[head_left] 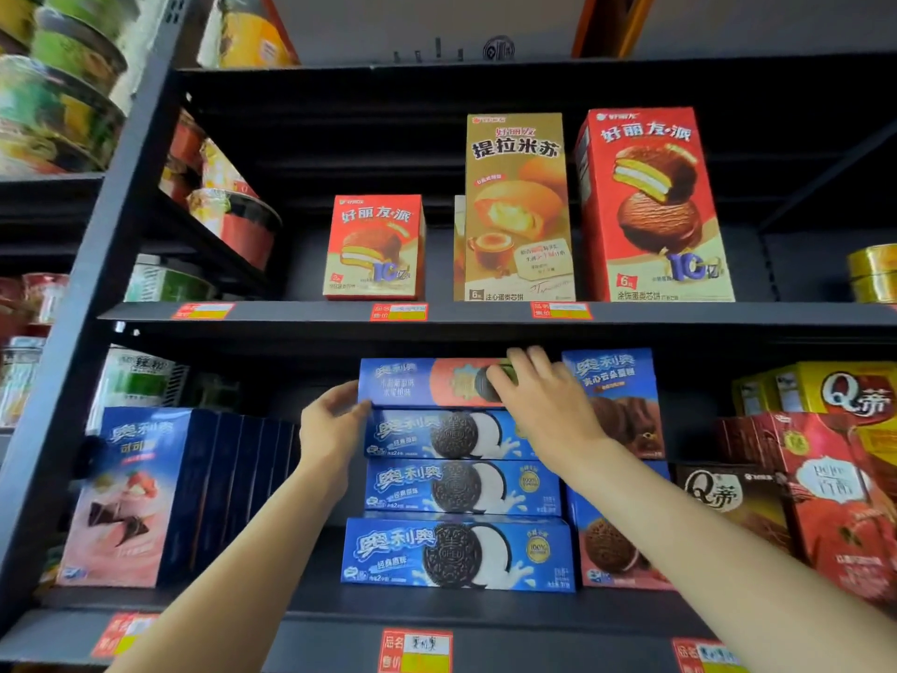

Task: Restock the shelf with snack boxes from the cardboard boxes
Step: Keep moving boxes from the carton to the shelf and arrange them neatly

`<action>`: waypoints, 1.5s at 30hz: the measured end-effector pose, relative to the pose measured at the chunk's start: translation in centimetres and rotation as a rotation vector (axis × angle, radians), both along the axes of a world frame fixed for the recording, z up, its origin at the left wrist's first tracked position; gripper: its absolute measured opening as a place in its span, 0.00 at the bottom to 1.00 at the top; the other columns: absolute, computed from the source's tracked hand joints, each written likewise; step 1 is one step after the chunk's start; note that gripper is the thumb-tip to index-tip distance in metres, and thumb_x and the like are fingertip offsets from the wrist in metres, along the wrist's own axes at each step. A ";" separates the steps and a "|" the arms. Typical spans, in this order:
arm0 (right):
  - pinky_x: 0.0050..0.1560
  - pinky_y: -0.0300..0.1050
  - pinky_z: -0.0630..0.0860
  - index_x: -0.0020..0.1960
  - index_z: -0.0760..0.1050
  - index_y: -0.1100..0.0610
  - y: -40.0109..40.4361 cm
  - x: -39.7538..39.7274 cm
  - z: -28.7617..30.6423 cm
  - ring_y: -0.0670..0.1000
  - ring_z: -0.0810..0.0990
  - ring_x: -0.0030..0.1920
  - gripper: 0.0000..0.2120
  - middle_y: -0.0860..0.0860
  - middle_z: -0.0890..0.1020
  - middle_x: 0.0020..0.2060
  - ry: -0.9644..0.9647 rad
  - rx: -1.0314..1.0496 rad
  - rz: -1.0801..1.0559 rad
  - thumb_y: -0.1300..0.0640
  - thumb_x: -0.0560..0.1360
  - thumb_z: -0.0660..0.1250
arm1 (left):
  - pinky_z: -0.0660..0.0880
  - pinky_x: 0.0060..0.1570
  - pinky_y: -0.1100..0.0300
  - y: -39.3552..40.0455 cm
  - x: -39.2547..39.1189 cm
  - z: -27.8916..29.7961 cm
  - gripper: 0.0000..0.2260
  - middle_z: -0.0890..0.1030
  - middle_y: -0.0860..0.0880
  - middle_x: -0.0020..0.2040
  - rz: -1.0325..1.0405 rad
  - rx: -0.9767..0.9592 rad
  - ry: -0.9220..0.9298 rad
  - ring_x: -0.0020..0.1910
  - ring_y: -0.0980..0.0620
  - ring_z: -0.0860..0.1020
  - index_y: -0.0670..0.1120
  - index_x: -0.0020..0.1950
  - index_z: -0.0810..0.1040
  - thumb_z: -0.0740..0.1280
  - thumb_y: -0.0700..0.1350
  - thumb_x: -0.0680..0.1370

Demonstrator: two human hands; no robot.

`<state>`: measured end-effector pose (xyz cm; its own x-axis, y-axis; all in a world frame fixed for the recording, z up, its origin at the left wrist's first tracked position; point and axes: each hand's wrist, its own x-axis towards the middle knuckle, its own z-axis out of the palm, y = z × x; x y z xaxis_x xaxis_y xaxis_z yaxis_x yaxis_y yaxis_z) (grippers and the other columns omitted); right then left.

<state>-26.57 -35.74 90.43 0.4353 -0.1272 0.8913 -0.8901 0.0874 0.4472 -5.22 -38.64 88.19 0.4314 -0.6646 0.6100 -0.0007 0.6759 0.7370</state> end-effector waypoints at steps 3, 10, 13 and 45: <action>0.30 0.46 0.76 0.40 0.79 0.61 -0.8 0.2 -0.7 0.60 0.80 0.39 0.29 0.61 0.81 0.41 -0.009 0.018 0.040 0.70 0.39 0.76 | 0.74 0.58 0.48 -0.6 -0.1 0.1 0.11 0.80 0.44 0.56 0.021 0.011 -0.027 0.54 0.45 0.78 0.44 0.58 0.77 0.66 0.38 0.76; 0.37 0.47 0.77 0.43 0.80 0.61 -2.3 -0.1 -3.7 0.59 0.80 0.43 0.18 0.58 0.81 0.45 0.072 0.043 0.060 0.65 0.53 0.74 | 0.71 0.48 0.46 -0.1 -0.5 -1.8 0.19 0.74 0.41 0.56 0.905 -0.289 -0.792 0.51 0.38 0.75 0.42 0.59 0.75 0.69 0.34 0.70; 0.41 0.49 0.77 0.46 0.81 0.61 -2.8 0.0 -4.4 0.59 0.80 0.46 0.21 0.58 0.81 0.48 0.064 0.090 0.028 0.62 0.54 0.77 | 0.72 0.49 0.50 -1.4 -0.5 -3.0 0.21 0.79 0.45 0.52 1.095 -0.459 -1.101 0.48 0.43 0.78 0.42 0.56 0.79 0.74 0.37 0.63; 0.51 0.53 0.69 0.57 0.74 0.64 18.3 37.7 -43.3 0.61 0.71 0.52 0.17 0.63 0.77 0.53 0.135 0.891 1.076 0.61 0.69 0.61 | 0.63 0.49 0.52 25.9 30.3 -42.0 0.14 0.72 0.43 0.55 0.671 0.208 -1.138 0.51 0.44 0.68 0.45 0.54 0.66 0.60 0.44 0.69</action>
